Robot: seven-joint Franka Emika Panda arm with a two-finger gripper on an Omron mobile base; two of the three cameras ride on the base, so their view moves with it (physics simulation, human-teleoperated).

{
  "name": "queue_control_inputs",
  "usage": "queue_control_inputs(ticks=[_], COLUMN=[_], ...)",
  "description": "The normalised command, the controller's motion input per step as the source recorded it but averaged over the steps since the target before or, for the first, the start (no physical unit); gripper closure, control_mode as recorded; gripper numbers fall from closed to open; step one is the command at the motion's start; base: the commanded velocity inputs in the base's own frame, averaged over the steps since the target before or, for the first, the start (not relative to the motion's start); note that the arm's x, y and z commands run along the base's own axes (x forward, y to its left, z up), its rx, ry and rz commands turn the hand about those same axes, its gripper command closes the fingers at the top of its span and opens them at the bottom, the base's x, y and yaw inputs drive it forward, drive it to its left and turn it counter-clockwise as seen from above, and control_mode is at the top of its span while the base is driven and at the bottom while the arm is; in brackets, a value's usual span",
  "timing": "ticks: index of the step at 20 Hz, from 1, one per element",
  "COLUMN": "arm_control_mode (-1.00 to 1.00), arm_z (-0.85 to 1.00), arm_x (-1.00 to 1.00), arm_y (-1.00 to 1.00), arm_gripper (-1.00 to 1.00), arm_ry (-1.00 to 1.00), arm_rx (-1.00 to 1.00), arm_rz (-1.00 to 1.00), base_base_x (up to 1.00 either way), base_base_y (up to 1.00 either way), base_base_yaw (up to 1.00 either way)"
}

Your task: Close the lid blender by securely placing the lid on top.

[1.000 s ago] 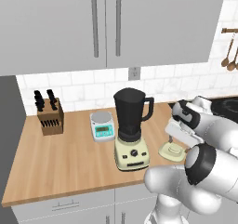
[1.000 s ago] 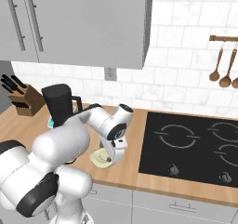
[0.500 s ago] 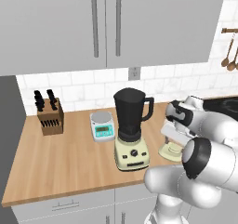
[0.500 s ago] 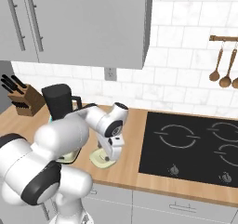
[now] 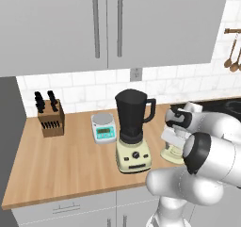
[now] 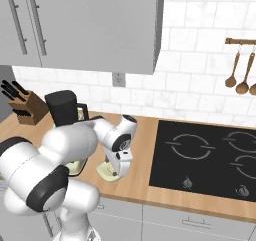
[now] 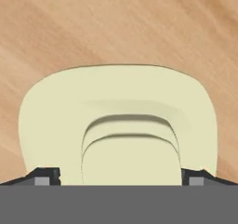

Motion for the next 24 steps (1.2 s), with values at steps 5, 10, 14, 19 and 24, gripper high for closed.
queue_control_inputs(ticks=[5,10,14,19,24], arm_control_mode=[-1.0,-1.0,-1.0,-1.0,-1.0], arm_z=[-0.22,-0.07,0.12,0.72,0.94], arm_x=[0.11,0.01,-0.04,-0.31,-0.46], arm_y=[0.0,0.0,0.0,0.0,0.0], arm_gripper=[1.0,1.0,1.0,1.0,1.0], arm_ry=[0.0,-0.01,-0.11,-0.2,-0.21], arm_rx=[0.0,0.0,0.0,0.0,0.0], arm_rz=[0.0,0.0,0.0,0.0,0.0], base_base_x=[0.0,0.0,0.0,0.0,0.0], base_base_y=[0.0,0.0,0.0,0.0,0.0], base_base_yaw=[0.0,0.0,0.0,0.0,0.0])
